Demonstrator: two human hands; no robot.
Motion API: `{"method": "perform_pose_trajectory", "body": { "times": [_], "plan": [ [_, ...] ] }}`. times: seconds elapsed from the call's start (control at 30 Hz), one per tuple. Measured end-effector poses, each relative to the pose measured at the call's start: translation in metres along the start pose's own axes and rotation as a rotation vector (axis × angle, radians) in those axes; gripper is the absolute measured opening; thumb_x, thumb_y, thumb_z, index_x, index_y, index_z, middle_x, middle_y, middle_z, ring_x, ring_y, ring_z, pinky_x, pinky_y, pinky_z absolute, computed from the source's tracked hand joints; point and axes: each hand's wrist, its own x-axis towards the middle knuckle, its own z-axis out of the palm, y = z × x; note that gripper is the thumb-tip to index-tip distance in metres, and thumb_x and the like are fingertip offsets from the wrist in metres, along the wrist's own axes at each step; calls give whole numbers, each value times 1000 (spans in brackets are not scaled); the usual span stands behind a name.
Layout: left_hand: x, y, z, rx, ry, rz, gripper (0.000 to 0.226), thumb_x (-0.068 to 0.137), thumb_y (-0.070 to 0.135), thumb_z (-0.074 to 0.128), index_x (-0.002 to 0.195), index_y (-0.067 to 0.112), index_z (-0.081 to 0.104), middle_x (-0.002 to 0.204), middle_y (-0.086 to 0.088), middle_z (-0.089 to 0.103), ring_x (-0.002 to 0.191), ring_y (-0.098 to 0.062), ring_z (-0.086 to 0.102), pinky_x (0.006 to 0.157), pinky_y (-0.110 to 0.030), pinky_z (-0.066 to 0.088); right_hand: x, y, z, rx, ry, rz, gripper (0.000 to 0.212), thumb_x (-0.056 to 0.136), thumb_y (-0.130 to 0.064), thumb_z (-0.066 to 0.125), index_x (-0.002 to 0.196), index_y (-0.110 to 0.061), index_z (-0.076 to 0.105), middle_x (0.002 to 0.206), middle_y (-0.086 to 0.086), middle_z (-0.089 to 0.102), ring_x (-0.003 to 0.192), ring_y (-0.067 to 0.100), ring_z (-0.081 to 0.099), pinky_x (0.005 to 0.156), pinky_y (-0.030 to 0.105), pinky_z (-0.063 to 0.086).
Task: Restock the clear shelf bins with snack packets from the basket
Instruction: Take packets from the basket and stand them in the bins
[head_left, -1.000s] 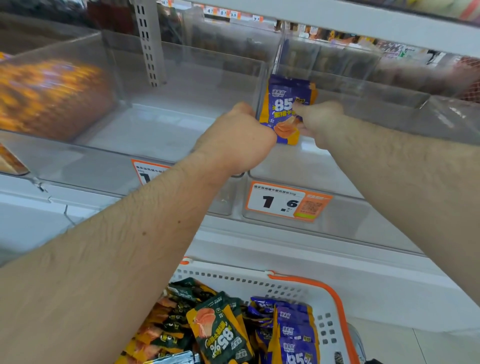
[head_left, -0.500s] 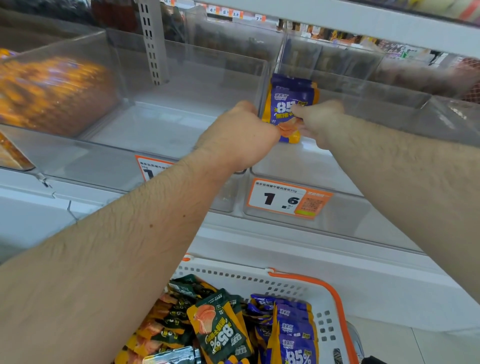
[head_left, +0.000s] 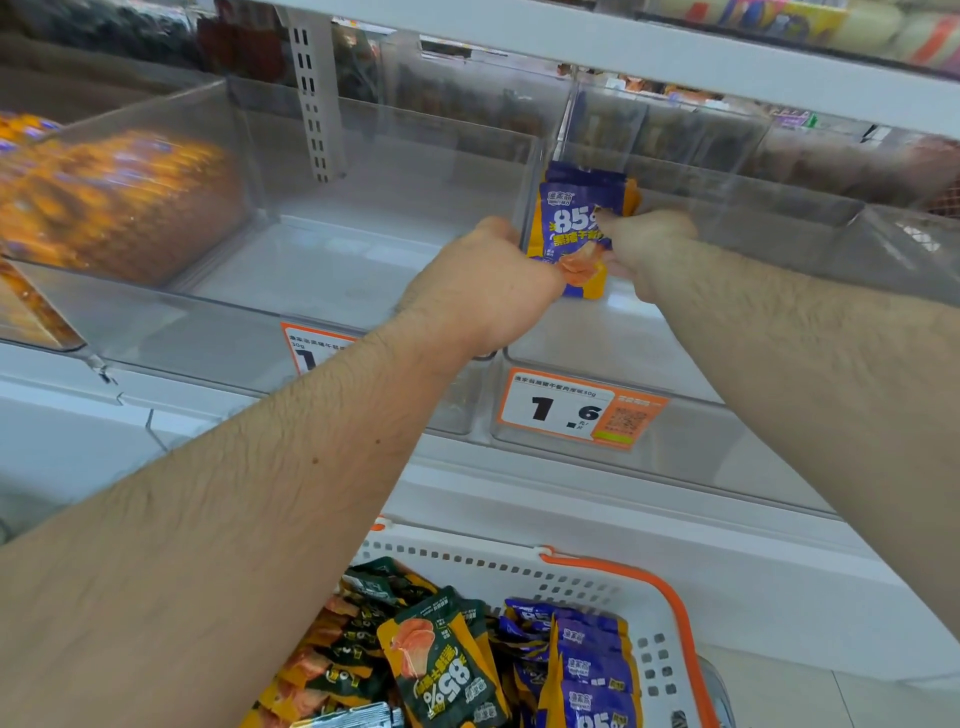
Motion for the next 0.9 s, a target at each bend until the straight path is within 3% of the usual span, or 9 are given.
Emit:
{"method": "perform_pose_trajectory", "body": {
  "times": [0.37, 0.43, 0.53, 0.6, 0.73, 0.83, 0.9],
  "plan": [
    [1, -1, 0, -16, 16, 33, 28, 81, 38, 61, 105, 26, 55, 90, 8, 61, 80, -11, 58, 64, -29, 42, -10, 3, -9, 14, 27, 6, 58, 66, -49, 85, 105, -12, 63, 99, 6, 70, 88, 23, 70, 80, 40, 59],
    [1, -2, 0, -8, 38, 41, 40, 78, 45, 63, 111, 25, 56, 95, 7, 63, 81, -11, 59, 64, -28, 42, -20, 2, -15, -12, 47, -14, 56, 66, -48, 85, 102, -10, 64, 100, 8, 70, 87, 26, 70, 80, 41, 60],
    [-2, -3, 1, -3, 103, 93, 66, 66, 57, 57, 123, 25, 54, 113, 4, 63, 95, -18, 62, 80, -34, 51, -48, -5, -27, -58, 74, -60, 41, 72, -43, 84, 88, -10, 65, 87, 7, 69, 75, 23, 69, 67, 34, 59],
    [-9, -2, -1, -32, 188, 176, 65, 65, 53, 53, 123, 24, 55, 117, 6, 60, 98, -18, 62, 87, -39, 52, -76, -11, -35, -133, 76, -113, 30, 77, -37, 79, 75, -11, 63, 75, 5, 66, 64, 21, 63, 58, 30, 54],
    [-28, -3, -7, 28, 393, 545, 47, 69, 37, 57, 108, 12, 63, 103, 5, 53, 93, -14, 54, 85, -38, 49, -144, -16, -49, -242, 144, -290, 8, 80, -22, 66, 76, -15, 67, 75, 1, 66, 73, 20, 61, 60, 27, 46],
    [-58, -16, -2, 110, 508, 768, 32, 72, 17, 57, 101, 5, 64, 95, -8, 60, 88, -25, 57, 77, -40, 49, -198, -5, -55, -255, 142, -455, 15, 80, -20, 61, 66, -20, 57, 66, -7, 58, 71, 15, 56, 61, 24, 36],
    [-90, -35, 10, 67, 464, 790, 35, 71, 14, 54, 103, 6, 63, 96, -8, 60, 88, -23, 56, 79, -33, 45, -230, 11, -54, -246, 114, -574, 16, 79, -19, 62, 65, -21, 55, 58, -9, 53, 64, 13, 53, 59, 26, 36]
  ]
}}
